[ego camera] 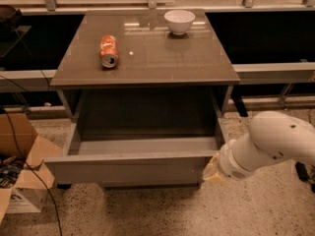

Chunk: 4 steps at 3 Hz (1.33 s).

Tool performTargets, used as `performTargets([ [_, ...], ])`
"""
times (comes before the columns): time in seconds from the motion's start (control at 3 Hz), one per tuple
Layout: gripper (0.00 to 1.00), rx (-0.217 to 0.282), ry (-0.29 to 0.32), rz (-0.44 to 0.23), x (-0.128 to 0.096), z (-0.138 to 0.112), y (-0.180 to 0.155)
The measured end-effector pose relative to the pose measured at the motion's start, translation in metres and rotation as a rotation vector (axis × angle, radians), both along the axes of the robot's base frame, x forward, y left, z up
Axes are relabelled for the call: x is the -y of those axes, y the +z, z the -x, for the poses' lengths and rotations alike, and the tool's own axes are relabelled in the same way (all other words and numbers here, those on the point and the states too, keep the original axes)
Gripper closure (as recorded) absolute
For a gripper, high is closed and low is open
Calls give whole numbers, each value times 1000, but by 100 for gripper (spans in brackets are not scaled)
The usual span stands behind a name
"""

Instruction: Close top drawer

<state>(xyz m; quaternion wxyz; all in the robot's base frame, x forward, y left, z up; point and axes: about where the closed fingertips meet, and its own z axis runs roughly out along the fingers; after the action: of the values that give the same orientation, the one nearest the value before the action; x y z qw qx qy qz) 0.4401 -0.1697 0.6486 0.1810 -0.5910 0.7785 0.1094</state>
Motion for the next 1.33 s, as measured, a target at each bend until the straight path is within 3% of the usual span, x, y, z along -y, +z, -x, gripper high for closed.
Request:
performTargets([
  [0.33,27,40,-7,-22,-3,-31,0],
  [0.67,4,40,-7,-22,-3,-30,0],
  [1.33,0,68,-13,-45,-5,-67,-9],
])
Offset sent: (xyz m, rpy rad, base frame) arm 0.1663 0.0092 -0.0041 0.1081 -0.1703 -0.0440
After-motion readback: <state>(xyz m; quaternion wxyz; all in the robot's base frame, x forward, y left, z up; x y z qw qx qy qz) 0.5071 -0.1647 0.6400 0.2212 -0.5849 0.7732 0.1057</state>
